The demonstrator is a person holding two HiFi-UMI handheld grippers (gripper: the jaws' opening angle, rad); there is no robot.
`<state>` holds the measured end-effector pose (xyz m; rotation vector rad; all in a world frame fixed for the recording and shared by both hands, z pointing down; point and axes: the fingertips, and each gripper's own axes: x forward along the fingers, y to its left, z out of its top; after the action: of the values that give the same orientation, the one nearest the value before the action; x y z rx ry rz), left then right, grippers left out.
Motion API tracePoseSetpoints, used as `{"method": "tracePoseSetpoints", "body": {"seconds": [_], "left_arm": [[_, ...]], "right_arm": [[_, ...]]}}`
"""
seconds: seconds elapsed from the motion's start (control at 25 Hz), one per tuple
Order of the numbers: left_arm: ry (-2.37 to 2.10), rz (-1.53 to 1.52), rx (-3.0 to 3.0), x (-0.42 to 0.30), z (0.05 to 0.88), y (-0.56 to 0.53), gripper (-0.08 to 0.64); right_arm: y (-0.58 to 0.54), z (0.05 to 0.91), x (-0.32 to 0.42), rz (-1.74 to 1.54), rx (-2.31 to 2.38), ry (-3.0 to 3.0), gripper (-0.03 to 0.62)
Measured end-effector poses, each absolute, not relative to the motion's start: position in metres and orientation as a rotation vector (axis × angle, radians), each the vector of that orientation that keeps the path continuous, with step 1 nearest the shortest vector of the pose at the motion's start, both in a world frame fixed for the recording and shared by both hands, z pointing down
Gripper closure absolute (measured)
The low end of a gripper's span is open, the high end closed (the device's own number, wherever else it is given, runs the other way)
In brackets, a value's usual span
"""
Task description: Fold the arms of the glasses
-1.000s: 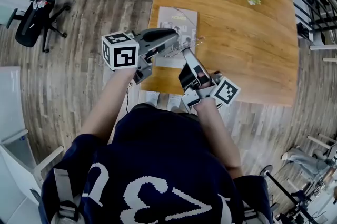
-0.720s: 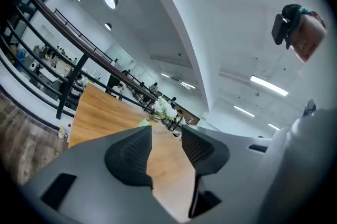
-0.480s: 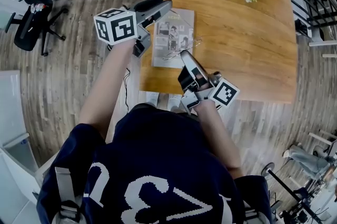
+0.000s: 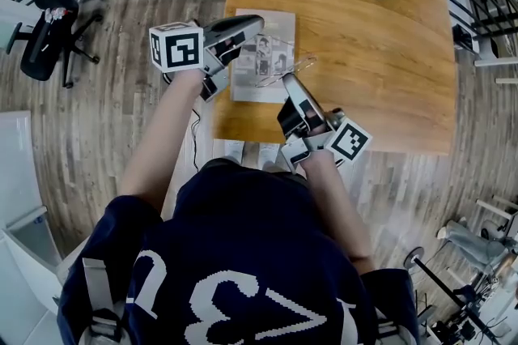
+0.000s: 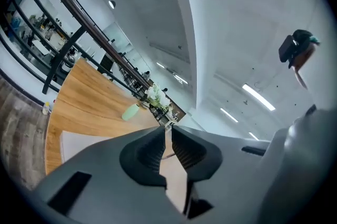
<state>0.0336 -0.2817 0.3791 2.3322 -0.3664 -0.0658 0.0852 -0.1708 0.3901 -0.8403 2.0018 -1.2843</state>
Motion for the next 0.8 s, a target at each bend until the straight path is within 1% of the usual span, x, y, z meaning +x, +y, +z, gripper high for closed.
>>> {"method": "tracePoseSetpoints", "body": {"seconds": [0.24, 0.48, 0.68, 0.8], "left_arm": [[-0.263, -0.013, 2.302, 0.041, 0.388, -0.238, 0.515], [-0.194, 0.061, 2.325, 0.055, 0.399, -0.204, 0.515], [-0.406, -0.041, 2.393, 0.035, 0.393, -0.219, 0.515], [-0.565, -0.032, 2.476, 0.019, 0.394, -0.223, 0.522]], "right_arm": [[-0.176, 0.393, 0.092, -1.289, -0.848, 1.983, 0.565], [-0.178, 0.396, 0.083, -1.318, -0.835, 1.963, 0.565], [-0.182, 0.408, 0.086, -1.343, -0.875, 1.947, 0.565], [-0.186, 0.435, 0.092, -1.41, -0.952, 1.889, 0.565]]}}
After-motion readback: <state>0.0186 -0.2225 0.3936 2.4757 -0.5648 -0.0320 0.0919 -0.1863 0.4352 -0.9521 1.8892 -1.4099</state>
